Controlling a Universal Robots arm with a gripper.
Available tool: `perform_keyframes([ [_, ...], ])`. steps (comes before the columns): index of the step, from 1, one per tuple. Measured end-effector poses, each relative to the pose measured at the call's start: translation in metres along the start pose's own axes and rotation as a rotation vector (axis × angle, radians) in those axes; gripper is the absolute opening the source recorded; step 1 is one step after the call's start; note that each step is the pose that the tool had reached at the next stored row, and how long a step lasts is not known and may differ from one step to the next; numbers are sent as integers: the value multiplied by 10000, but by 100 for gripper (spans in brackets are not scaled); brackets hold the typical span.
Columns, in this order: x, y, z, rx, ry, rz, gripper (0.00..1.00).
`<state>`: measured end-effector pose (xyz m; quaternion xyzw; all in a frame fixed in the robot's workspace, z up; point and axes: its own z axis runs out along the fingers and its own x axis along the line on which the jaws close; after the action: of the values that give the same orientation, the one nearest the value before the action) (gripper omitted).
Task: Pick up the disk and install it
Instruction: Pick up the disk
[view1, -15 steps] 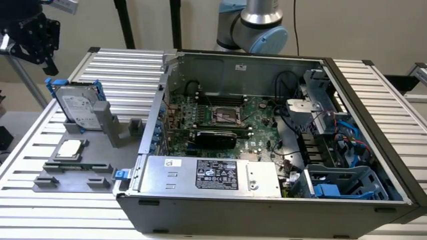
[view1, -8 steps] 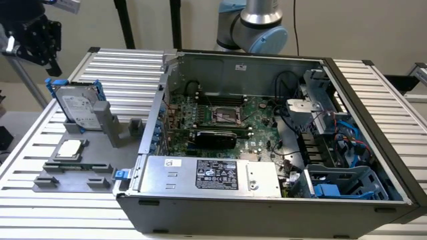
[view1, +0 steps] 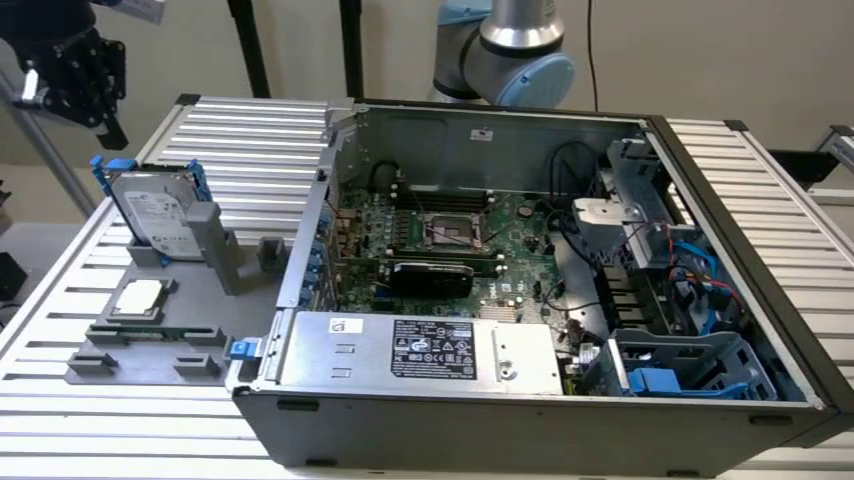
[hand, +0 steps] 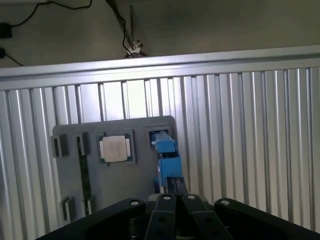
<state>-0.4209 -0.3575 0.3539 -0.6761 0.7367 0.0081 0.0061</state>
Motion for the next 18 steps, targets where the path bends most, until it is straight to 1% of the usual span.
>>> perform_keyframes([
  [1, -1, 2, 3, -23, 2, -25, 0],
  [2, -1, 5, 6, -49, 5, -43, 100],
  [5, -1, 16, 17, -139, 13, -96, 100],
  [7, 0, 21, 28, -186, 17, -143, 100],
  [13, 1, 22, 87, -247, 25, -448, 100],
  [18, 3, 22, 152, -272, 31, -771, 100],
])
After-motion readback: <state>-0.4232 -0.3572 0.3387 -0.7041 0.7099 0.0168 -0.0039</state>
